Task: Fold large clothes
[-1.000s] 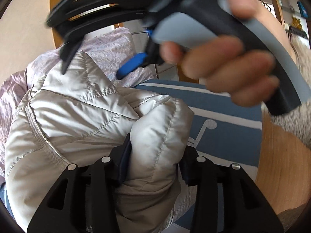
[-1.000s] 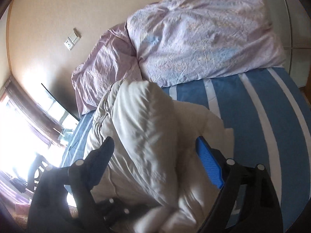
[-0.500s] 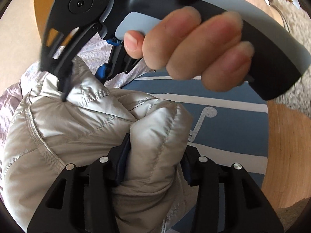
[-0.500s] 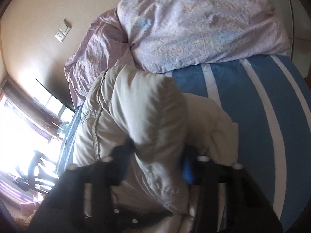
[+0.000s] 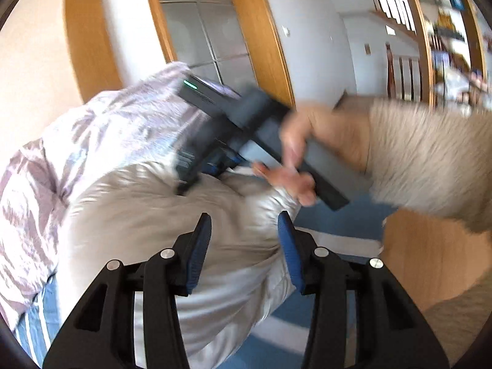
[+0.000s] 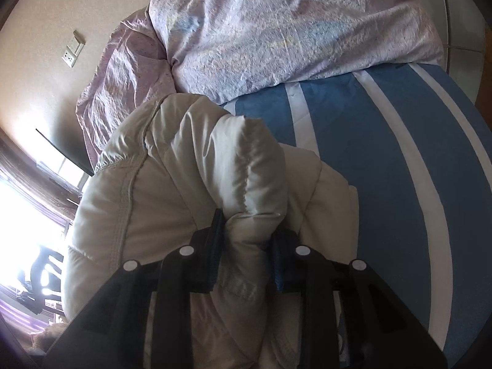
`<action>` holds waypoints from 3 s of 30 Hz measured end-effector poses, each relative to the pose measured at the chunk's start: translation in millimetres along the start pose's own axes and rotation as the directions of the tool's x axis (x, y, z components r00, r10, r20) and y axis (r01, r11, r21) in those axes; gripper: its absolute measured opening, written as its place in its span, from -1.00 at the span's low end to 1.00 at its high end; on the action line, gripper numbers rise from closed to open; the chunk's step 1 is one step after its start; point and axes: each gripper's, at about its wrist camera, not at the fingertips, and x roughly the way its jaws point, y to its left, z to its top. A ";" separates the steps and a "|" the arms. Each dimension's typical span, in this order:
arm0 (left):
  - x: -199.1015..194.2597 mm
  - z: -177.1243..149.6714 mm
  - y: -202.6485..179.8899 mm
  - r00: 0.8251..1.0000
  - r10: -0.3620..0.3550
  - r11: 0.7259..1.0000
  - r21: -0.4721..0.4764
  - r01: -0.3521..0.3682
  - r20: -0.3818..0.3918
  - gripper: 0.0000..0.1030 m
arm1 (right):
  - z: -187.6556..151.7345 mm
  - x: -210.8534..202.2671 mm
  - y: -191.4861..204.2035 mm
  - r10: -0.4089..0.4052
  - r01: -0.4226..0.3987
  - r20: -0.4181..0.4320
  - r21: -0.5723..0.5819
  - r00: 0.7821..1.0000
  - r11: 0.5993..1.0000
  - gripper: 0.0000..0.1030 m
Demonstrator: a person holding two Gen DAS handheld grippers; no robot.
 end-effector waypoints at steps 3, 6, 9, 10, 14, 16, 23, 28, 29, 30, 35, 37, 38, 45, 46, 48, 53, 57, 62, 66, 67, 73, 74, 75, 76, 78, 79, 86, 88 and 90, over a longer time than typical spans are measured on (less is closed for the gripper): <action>-30.3 12.8 47.4 0.999 0.024 0.994 -0.104 -0.020 0.041 0.14 | -3.3 0.3 0.5 -0.010 0.011 0.012 -0.010 1.000 1.000 -0.47; -35.5 23.0 109.9 0.987 0.150 0.969 -0.206 -0.137 0.049 0.24 | -4.9 0.1 2.6 -0.027 0.028 0.019 -0.019 0.999 0.999 -0.47; -15.8 20.9 153.1 0.978 0.206 0.936 -0.290 -0.202 -0.016 0.24 | -4.9 0.4 5.2 -0.044 0.044 0.023 -0.027 0.999 0.999 -0.47; -9.0 17.7 165.2 0.978 0.206 0.927 -0.312 -0.206 -0.032 0.24 | -5.0 0.3 5.9 -0.049 0.050 0.025 -0.032 0.999 0.998 -0.47; 12.6 8.3 191.3 0.971 0.224 0.906 -0.349 -0.237 -0.078 0.23 | -7.1 -0.6 5.7 -0.056 0.057 0.034 -0.035 0.998 0.998 -0.47; 22.4 3.5 195.7 0.973 0.212 0.908 -0.351 -0.230 -0.087 0.23 | -8.0 -0.8 4.3 -0.052 0.053 0.038 -0.035 0.998 0.998 -0.47; 52.6 -9.0 181.3 0.966 0.199 0.927 -0.290 -0.240 -0.164 0.23 | -8.7 -0.2 3.9 -0.055 0.057 0.040 -0.037 0.998 0.998 -0.46; 64.9 -15.1 180.6 0.967 0.159 0.924 -0.314 -0.217 -0.199 0.23 | -10.2 0.4 1.8 -0.051 0.052 0.045 -0.032 0.998 0.998 -0.46; 67.8 -16.1 179.9 0.966 0.155 0.924 -0.316 -0.216 -0.208 0.23 | -11.1 0.7 1.1 -0.051 0.052 0.048 -0.033 0.998 0.998 -0.46; 70.5 -17.3 178.1 0.963 0.159 0.925 -0.308 -0.222 -0.216 0.23 | -12.0 1.3 0.4 -0.051 0.052 0.051 -0.034 0.997 0.998 -0.46; 77.4 -22.3 171.3 0.955 0.175 0.929 -0.281 -0.241 -0.240 0.23 | -14.3 4.0 -2.7 -0.044 0.046 0.061 -0.031 0.997 0.998 -0.46; 80.5 -25.6 168.4 0.952 0.183 0.929 -0.273 -0.249 -0.244 0.24 | -15.5 5.7 -4.1 -0.041 0.043 0.068 -0.030 0.997 0.999 -0.46; 81.7 -26.7 167.0 0.951 0.188 0.929 -0.269 -0.253 -0.246 0.24 | -16.5 6.5 -4.3 -0.042 0.045 0.073 -0.033 0.996 0.998 -0.46; 87.5 -33.9 157.1 0.942 0.233 0.931 -0.224 -0.287 -0.241 0.24 | -19.9 10.3 -6.3 -0.043 0.046 0.093 -0.034 0.995 0.998 -0.45; 88.1 -35.0 156.0 0.942 0.239 0.931 -0.220 -0.292 -0.238 0.24 | -20.5 10.6 -7.4 -0.037 0.040 0.094 -0.030 0.995 0.999 -0.45; 89.1 -36.5 154.3 0.940 0.250 0.930 -0.215 -0.299 -0.231 0.24 | -20.8 11.7 -9.1 -0.031 0.034 0.096 -0.025 0.995 0.999 -0.45; 90.5 -39.8 153.0 0.941 0.266 0.925 -0.220 -0.310 -0.210 0.24 | -21.6 13.7 -9.2 -0.033 0.036 0.104 -0.025 0.994 0.999 -0.44; 92.1 -42.2 151.5 0.940 0.280 0.919 -0.227 -0.321 -0.196 0.25 | -22.7 14.8 -10.0 -0.032 0.035 0.112 -0.024 0.993 0.999 -0.44; 96.7 -44.6 150.8 0.939 0.291 0.914 -0.235 -0.330 -0.183 0.26 | -23.4 15.8 -11.4 -0.032 0.033 0.126 -0.007 0.992 0.999 -0.43; 97.5 -45.0 150.0 0.938 0.291 0.917 -0.225 -0.330 -0.187 0.26 | -22.2 7.9 -11.2 -0.047 0.045 0.138 0.019 0.989 0.999 -0.39; 97.5 -44.7 150.4 0.939 0.289 0.918 -0.223 -0.327 -0.187 0.26 | -21.2 1.6 -9.0 -0.065 0.062 0.141 0.029 0.988 0.998 -0.34; 95.4 -44.4 155.0 0.944 0.274 0.921 -0.233 -0.313 -0.187 0.26 | -31.1 -18.0 -13.7 -0.009 -0.005 0.130 0.106 0.991 0.994 -0.38; 95.2 -44.1 154.8 0.943 0.274 0.921 -0.233 -0.313 -0.187 0.26 | -32.5 -18.4 -11.9 -0.018 0.004 0.131 0.105 0.991 0.994 -0.48; 95.3 -43.5 154.0 0.942 0.276 0.921 -0.229 -0.316 -0.188 0.26 | -32.9 -18.3 -9.4 -0.035 0.022 0.130 0.103 0.991 0.994 -0.50; 95.5 -43.1 153.4 0.941 0.279 0.921 -0.225 -0.319 -0.192 0.26 | -33.0 -17.7 -5.3 -0.062 0.050 0.129 0.093 0.990 0.994 -0.52; 96.3 -42.6 152.3 0.937 0.287 0.919 -0.219 -0.327 -0.198 0.26 | -34.5 -14.9 2.9 -0.113 0.106 0.135 0.060 0.984 0.993 -0.52; 96.5 -42.7 152.1 0.936 0.289 0.919 -0.218 -0.330 -0.198 0.26 | -35.7 -13.2 3.5 -0.120 0.114 0.137 0.054 0.983 0.992 -0.52; 100.7 -46.2 140.8 0.922 0.348 0.902 -0.207 -0.379 -0.172 0.26 | -40.4 -4.2 -12.1 -0.082 0.069 0.152 0.089 0.985 0.994 -0.51; 102.1 -47.9 138.4 0.917 0.366 0.896 -0.207 -0.393 -0.160 0.26 | -40.2 -1.9 -9.1 -0.109 0.097 0.160 0.080 0.981 0.992 -0.50; 103.1 -47.1 138.6 0.915 0.369 0.895 -0.202 -0.397 -0.162 0.26 | -39.5 -1.3 -7.2 -0.126 0.115 0.161 0.079 0.979 0.990 -0.49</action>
